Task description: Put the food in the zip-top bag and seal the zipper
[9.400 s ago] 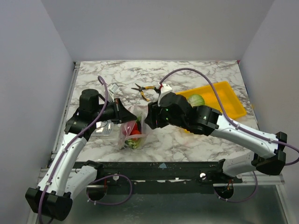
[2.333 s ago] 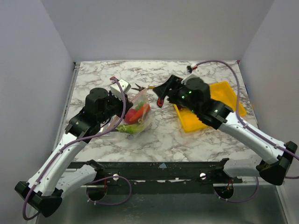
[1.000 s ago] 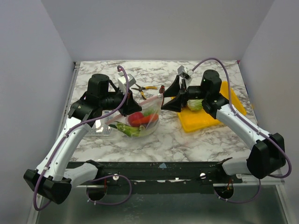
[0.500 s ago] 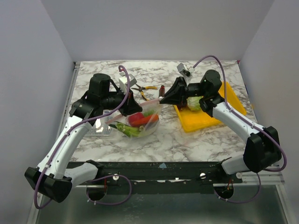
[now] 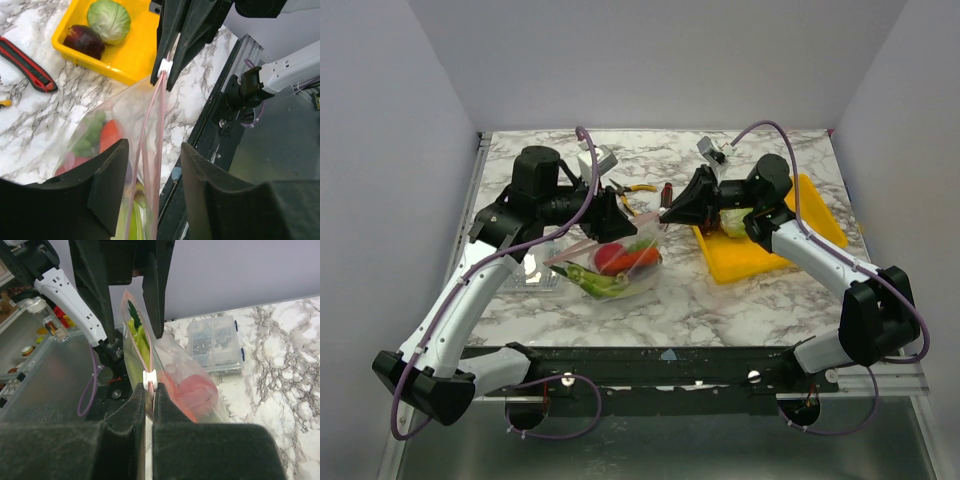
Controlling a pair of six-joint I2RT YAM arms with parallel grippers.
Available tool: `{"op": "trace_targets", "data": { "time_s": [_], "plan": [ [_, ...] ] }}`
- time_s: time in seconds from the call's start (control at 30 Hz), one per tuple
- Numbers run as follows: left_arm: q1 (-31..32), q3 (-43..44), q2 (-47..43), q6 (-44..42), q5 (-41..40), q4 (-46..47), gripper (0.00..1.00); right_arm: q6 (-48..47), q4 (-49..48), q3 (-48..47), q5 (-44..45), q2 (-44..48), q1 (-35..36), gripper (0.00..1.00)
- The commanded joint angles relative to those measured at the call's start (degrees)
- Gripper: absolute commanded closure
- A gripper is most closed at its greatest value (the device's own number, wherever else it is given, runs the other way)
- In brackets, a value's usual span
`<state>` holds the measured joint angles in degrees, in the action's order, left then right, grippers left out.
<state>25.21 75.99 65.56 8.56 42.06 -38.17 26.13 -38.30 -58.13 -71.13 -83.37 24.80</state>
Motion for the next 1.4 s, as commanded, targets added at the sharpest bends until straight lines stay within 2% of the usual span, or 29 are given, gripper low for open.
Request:
{"op": "trace_targets", "data": {
  "time_s": [0.0, 0.07, 0.1, 0.23, 0.3, 0.33, 0.37, 0.4, 0.43, 0.5, 0.6, 0.97, 1.1, 1.27, 1.37],
  "plan": [
    [3.07, 2.88, 3.56, 0.94, -3.53, 1.12, 0.5, 2.36, -3.61, 0.72, 0.81, -0.12, 0.38, 1.0],
    [4.87, 4.28, 5.64, 0.76, -4.45, 0.67, 0.52, 2.23, -3.24, 0.56, 0.75, 0.34, 0.43, 1.0],
    [5.61, 5.22, 6.61, 0.69, -5.21, 0.21, 0.57, 2.21, -3.11, 0.5, 0.77, 0.53, 0.35, 1.0],
    [6.06, 8.14, 9.26, 0.04, -8.17, -2.64, 0.96, -0.23, 0.54, 0.19, 1.08, 1.06, 0.35, 1.0],
    [6.06, 8.21, 8.9, -0.67, -8.74, -2.88, 1.0, -2.99, 5.72, -1.06, 0.95, 1.0, 0.34, 1.0],
    [6.07, 8.0, 8.61, -0.89, -8.46, -2.76, 1.0, -4.1, 8.1, -1.68, 1.18, 1.13, 0.41, 0.89],
    [6.05, 7.72, 8.1, -0.99, -8.17, -2.4, 1.0, -5.27, 11.06, -2.29, 1.97, 1.46, 0.42, 0.74],
    [6.07, 7.25, 7.79, -0.95, -7.68, -2.07, 1.0, -6.83, 14.47, -3.48, 2.86, 1.82, 0.39, 0.65],
    [6.08, 6.89, 7.39, -0.89, -7.36, -1.63, 1.0, -8.17, 17.92, -4.4, 4.21, 2.35, 0.37, 0.57],
    [6.06, 6.22, 6.89, -0.72, -6.98, -1.06, 1.0, -9.05, 22.34, -6.22, 6.16, 3.07, 0.4, 0.51],
    [6.08, 5.69, 6.66, -0.65, -6.57, -0.68, 1.0, -10.5, 26.12, -8.37, 5.43, 3.21, 0.35, 0.5],
    [6.05, 6.14, 6.76, -1.43, -4.69, -1.33, 1.0, -10.55, 26.8, -12.67, 2.05, 0.01, 0.52, 0.51],
    [6.08, 6.02, 6.88, -1.44, -4.39, -1.2, 1.0, -10.3, 26.59, -13.39, 1.01, -1.13, 1.09, 0.59],
    [6.07, 6.27, 6.95, -1.51, -4.03, -1.29, 1.0, -10.81, 26.41, -13.71, 1.46, -1.03, 1.99, 0.76],
    [6.08, 6.36, 7.01, -1.54, -3.85, -1.46, 1.0, -10.83, 26.64, -14.02, 1.69, -0.85, 2.12, 0.78]
  ]
}}
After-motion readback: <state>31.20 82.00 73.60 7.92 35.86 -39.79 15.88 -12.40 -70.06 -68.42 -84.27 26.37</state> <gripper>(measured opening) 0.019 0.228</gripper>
